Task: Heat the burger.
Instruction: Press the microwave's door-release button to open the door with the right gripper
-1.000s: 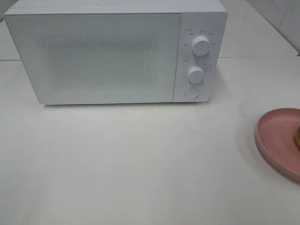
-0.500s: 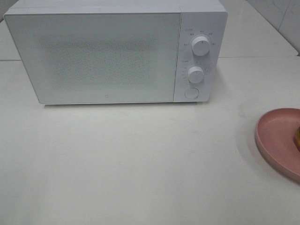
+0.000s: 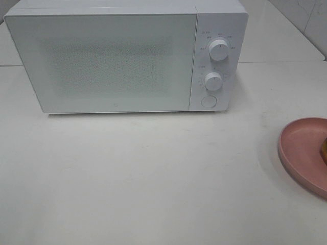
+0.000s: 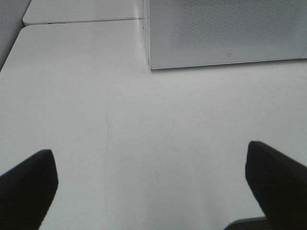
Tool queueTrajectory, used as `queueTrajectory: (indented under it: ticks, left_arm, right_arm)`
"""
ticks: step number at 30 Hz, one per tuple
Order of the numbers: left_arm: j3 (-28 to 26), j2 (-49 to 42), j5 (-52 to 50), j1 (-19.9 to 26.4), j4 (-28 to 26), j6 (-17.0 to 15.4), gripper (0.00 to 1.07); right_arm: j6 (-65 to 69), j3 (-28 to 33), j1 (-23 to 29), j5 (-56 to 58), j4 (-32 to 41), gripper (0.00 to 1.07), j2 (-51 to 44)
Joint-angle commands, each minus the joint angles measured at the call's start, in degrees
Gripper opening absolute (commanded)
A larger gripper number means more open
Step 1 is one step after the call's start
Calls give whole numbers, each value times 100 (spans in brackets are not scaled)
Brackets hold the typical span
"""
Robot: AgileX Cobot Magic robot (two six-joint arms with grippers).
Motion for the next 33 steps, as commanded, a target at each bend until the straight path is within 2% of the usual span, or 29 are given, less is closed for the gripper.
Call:
queueTrajectory:
  ticks: [1,33]
  left_arm:
    - [-6,-109,-57,-29,-46,-11,100]
    - [-6,-109,-57,-29,-46,-11,100]
  right_arm:
    - [0,-46,-23,-241,-11,76,275]
    - [0,-46,-23,-2298,-11,76,2681]
